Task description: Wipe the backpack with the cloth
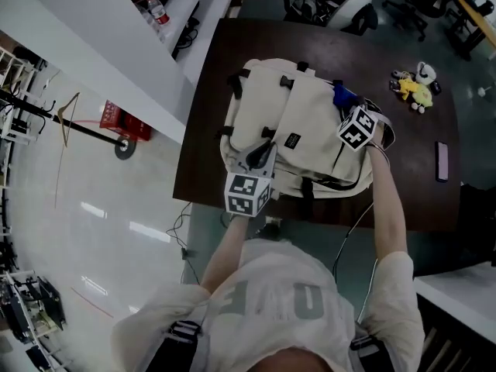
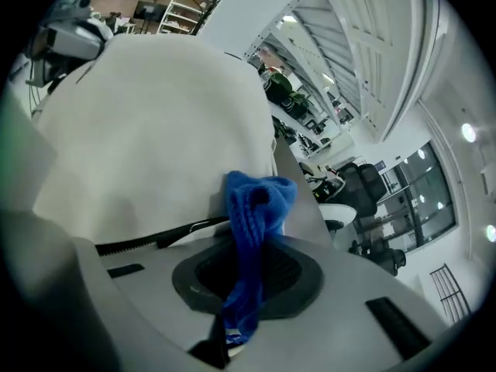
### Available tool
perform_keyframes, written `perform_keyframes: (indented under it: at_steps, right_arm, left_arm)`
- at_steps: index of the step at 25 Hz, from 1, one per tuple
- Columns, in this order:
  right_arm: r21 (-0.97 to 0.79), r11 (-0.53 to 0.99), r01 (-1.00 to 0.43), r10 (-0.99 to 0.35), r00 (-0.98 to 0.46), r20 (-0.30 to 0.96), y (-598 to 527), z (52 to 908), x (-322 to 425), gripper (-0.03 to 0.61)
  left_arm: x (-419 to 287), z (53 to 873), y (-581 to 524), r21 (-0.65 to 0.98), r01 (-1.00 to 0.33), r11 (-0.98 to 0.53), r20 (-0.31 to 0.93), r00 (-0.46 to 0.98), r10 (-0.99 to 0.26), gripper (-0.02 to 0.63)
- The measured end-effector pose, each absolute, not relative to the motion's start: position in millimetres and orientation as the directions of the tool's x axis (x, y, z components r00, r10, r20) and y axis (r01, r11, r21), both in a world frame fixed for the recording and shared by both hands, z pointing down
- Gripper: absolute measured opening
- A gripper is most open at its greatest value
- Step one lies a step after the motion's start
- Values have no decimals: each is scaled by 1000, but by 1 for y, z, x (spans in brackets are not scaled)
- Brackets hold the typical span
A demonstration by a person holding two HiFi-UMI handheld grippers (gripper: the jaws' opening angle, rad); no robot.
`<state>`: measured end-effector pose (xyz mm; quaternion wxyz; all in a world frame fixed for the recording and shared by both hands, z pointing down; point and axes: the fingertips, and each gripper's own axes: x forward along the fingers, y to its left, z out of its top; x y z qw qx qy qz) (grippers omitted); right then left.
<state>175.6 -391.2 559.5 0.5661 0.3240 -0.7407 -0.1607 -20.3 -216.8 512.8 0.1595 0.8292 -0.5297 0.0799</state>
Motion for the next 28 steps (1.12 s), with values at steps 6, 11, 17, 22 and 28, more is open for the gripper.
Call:
perform_keyframes:
  at_steps: [6,11,17,22,28]
  right_arm:
    - [614,740,-274,-664,-147,733,-354,559,173,41]
    - [628,757,-181,-652,-148,743,-300,566,160,41]
    - [625,746,-230,-663,-165,730,-241,572,150,41]
    - [614,737,-282,-670,-190,717,-208,575,143,41]
    - [614,750,-246,-658,-190,728,-166,589,135,41]
  left_arm:
    - [-20,516,-218,184,-901,-393,297,432,-851,41]
    - [-21,517,-217,178,-898,-401,297,438,-848,40]
    - [-17,519,-217,145,-900,-412,294,437,-850,41]
    - [-17,520,-217,144,-900,-412,293,436,-851,40]
    - [-19,519,-217,132,-904,-407,298,428,-853,40]
